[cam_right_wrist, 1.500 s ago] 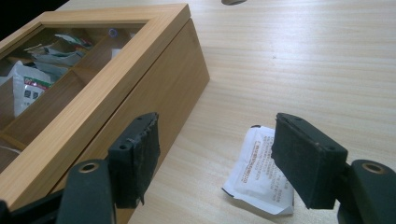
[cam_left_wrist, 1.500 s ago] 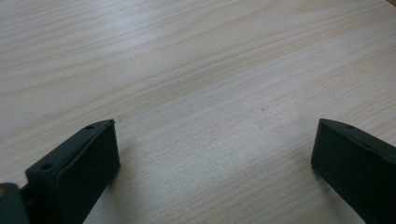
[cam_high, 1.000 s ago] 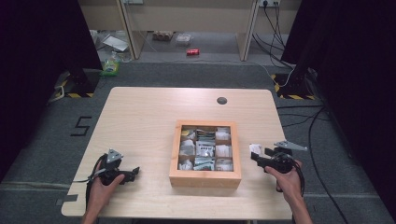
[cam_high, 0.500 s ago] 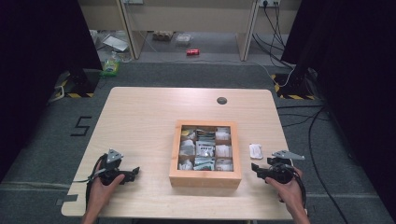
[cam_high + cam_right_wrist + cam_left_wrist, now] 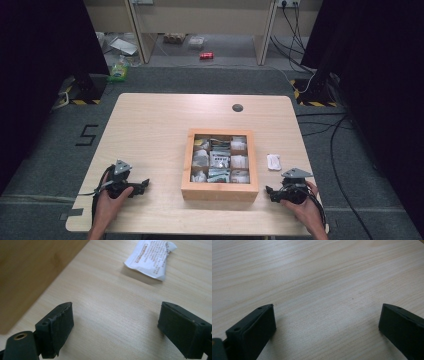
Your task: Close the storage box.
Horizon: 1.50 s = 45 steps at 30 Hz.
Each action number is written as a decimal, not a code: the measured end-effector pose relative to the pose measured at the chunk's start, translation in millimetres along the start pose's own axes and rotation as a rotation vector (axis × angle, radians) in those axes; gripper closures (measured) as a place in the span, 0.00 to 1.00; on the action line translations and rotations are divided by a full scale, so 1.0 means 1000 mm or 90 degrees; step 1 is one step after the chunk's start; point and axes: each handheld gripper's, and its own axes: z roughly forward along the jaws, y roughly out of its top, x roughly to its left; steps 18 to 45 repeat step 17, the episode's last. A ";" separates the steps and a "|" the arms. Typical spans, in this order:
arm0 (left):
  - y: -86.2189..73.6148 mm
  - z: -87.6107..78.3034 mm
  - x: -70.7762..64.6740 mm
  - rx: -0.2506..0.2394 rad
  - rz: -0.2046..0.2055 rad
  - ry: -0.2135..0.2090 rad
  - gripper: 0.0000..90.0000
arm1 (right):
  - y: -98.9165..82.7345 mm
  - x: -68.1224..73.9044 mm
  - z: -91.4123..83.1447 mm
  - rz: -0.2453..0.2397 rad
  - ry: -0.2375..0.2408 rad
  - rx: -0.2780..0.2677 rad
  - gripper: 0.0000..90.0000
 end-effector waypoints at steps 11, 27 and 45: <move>0.000 0.000 0.000 0.000 0.001 0.000 0.00 | -0.003 0.003 0.006 -0.009 0.008 -0.024 0.01; 0.000 0.000 0.000 0.000 0.001 -0.001 0.00 | -0.003 0.002 0.006 -0.017 0.010 -0.025 0.01; 0.000 0.000 0.000 0.000 0.001 -0.001 0.00 | -0.003 0.002 0.006 -0.017 0.010 -0.025 0.01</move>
